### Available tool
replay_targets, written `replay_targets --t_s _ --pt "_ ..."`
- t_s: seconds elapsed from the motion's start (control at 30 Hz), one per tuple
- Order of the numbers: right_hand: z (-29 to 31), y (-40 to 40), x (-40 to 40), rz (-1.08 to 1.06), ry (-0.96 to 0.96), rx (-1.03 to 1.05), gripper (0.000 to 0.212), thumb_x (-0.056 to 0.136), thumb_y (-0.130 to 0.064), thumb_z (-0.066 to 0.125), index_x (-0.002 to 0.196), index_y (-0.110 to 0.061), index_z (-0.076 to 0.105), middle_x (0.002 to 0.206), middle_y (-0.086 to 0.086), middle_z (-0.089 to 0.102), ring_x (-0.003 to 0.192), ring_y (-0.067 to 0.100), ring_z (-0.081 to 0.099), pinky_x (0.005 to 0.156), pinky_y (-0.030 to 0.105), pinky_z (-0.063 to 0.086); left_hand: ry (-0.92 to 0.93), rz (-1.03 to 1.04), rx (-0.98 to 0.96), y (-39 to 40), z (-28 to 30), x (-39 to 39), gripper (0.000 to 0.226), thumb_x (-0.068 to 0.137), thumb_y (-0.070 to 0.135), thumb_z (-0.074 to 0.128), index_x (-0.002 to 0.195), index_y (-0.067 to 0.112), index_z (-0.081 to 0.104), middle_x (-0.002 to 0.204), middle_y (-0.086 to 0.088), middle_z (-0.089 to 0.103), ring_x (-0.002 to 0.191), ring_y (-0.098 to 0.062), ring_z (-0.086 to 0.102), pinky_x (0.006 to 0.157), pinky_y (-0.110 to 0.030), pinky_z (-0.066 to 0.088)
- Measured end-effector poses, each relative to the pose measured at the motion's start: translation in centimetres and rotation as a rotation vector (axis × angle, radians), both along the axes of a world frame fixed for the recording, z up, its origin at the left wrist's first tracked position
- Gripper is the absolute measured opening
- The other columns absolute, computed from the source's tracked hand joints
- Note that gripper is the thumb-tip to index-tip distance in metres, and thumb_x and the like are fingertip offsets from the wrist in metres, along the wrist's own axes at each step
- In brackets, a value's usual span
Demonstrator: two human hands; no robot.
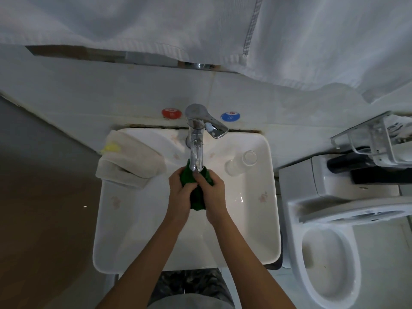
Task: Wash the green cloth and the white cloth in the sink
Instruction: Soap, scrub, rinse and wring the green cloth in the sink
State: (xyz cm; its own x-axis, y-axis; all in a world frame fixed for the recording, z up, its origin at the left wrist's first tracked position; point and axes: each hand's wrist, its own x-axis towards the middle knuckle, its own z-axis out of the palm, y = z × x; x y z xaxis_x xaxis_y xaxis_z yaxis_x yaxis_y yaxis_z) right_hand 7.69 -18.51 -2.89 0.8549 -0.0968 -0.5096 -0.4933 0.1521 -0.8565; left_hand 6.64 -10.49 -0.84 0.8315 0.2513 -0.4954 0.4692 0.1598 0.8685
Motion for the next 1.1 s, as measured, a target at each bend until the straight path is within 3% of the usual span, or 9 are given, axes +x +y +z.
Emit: replay_targets --t_s 0.07,0.23,0.47,0.67,0.77,0.83,0.9,1.0,1.1 --pt "-0.3 0.4 0.2 -0.065 -0.001 -0.081 0.010 0.089 -0.016 0.065 0.081 -0.009 0.065 0.073 0.000 0.062 0.071 0.014 0.059 0.069 0.030 0.052 0.003 -0.031 0.217 -0.3 -0.6 0.2 0.013 0.088 0.029 0.053 0.100 0.026 0.055 0.103 -0.001 0.054 0.094 -0.013 0.058 0.082 -0.036 0.055" --pt "-0.8 1.9 0.0 -0.181 0.023 -0.104 0.022 0.086 -0.019 0.060 0.067 -0.008 0.057 0.064 0.005 0.053 0.064 0.019 0.052 0.062 0.037 0.046 0.059 0.017 0.410 -1.6 -0.6 -0.5 0.027 0.093 0.040 0.050 0.113 0.022 0.052 0.101 0.001 0.055 0.083 -0.006 0.057 0.067 -0.026 0.048" --pt "-0.7 2.8 0.5 -0.263 0.182 -0.066 0.021 0.064 -0.020 0.060 0.058 -0.009 0.043 0.059 0.009 0.036 0.060 0.021 0.036 0.059 0.036 0.032 0.063 0.011 0.550 -0.6 -1.5 1.0 0.031 0.093 0.025 0.052 0.067 0.007 0.055 0.063 -0.006 0.057 0.055 -0.015 0.053 0.052 -0.026 0.036" --pt "-0.7 2.5 1.1 -0.249 0.118 -0.163 0.031 0.076 -0.002 0.057 0.051 -0.013 0.041 0.046 -0.002 0.033 0.053 0.017 0.033 0.055 0.029 0.029 0.017 0.022 0.469 -0.5 -2.0 1.6 0.038 0.086 0.007 0.055 0.050 0.013 0.044 0.047 -0.002 0.045 0.045 -0.015 0.041 0.050 -0.028 0.034" --pt "-0.6 2.7 0.9 -0.299 0.057 -0.164 0.031 0.080 0.000 0.056 0.054 -0.011 0.043 0.049 0.000 0.037 0.052 0.016 0.036 0.052 0.028 0.032 -0.022 0.046 0.450 -0.6 -2.1 1.7 0.030 0.089 0.015 0.056 0.060 0.015 0.048 0.054 -0.001 0.050 0.049 -0.017 0.047 0.050 -0.031 0.040" --pt "-0.5 2.7 0.9 -0.328 0.027 -0.143 0.030 0.083 -0.001 0.056 0.057 -0.011 0.045 0.053 0.000 0.041 0.053 0.014 0.038 0.051 0.028 0.035 -0.009 0.005 0.463 -0.7 -1.8 1.5 0.017 0.092 0.028 0.055 0.081 0.016 0.051 0.069 -0.001 0.059 0.061 -0.018 0.057 0.057 -0.033 0.048" --pt "-0.6 2.9 0.9 -0.358 0.014 -0.153 0.024 0.087 -0.006 0.057 0.064 -0.011 0.053 0.061 0.003 0.049 0.061 0.015 0.047 0.056 0.033 0.043 0.067 -0.030 0.488 -0.5 -1.7 1.4 0.023 0.092 0.039 0.051 0.101 0.018 0.048 0.090 -0.001 0.062 0.078 -0.019 0.062 0.068 -0.033 0.049" --pt "-0.8 2.9 0.7 -0.417 0.057 -0.108 0.011 0.092 -0.009 0.054 0.085 -0.015 0.060 0.083 0.005 0.060 0.082 0.019 0.059 0.073 0.036 0.054 0.156 -0.063 0.440 -0.2 -2.0 1.2 0.039 0.092 0.048 0.046 0.119 0.020 0.046 0.111 -0.001 0.059 0.096 -0.020 0.061 0.082 -0.037 0.050" --pt "-0.7 2.7 0.7 -0.388 0.107 0.015 0.027 0.094 -0.007 0.048 0.112 -0.024 0.059 0.105 0.001 0.062 0.099 0.018 0.061 0.082 0.032 0.056 0.080 -0.038 0.343 -0.4 -2.4 0.7 0.040 0.095 0.041 0.048 0.128 0.020 0.044 0.123 -0.004 0.057 0.108 -0.021 0.059 0.092 -0.043 0.051"
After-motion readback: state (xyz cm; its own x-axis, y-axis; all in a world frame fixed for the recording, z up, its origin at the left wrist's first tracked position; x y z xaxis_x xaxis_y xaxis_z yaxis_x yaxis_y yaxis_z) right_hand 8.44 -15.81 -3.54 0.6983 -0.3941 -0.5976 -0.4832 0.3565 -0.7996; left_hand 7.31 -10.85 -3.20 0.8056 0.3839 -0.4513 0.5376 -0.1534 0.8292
